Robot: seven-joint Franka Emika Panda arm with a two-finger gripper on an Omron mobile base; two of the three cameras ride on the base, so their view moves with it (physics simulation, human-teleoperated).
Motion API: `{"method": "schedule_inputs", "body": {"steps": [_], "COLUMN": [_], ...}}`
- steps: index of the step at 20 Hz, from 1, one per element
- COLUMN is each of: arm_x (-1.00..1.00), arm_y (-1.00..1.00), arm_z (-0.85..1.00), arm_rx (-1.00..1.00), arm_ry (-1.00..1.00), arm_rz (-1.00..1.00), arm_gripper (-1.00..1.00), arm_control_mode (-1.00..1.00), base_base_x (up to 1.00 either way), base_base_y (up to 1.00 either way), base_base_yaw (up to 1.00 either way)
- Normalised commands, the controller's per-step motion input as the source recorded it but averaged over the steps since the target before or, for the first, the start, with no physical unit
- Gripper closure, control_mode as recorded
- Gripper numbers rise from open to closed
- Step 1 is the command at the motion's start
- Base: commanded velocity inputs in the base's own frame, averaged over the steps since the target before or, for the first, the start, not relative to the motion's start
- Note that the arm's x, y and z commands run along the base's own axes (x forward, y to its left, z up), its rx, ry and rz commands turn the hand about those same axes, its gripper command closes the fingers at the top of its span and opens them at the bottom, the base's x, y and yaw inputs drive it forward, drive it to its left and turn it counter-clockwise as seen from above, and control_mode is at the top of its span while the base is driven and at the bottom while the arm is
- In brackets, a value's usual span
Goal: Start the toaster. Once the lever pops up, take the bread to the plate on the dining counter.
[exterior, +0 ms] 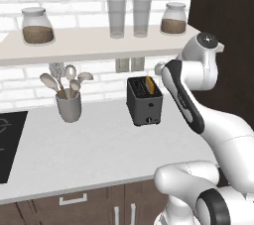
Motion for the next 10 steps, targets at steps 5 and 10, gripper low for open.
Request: {"method": "schedule_inputs", "body": {"steps": [5,10], "arm_x": [-0.15,-0.02], "arm_y": [0.11,0.15], "arm_z": [-0.23,-0.35], "arm_rx": [0.0,-0.04], "arm_ry": [0.01,-0.06], "arm_rz": [0.0,0.0], "arm_gripper": [-1.0,-1.0], "arm_control_mode": [-1.0,-1.0], "base_base_x": [0.0,0.0], "base_base_y": [0.0,0.0], "base_base_yaw": [0.0,0.0]}}
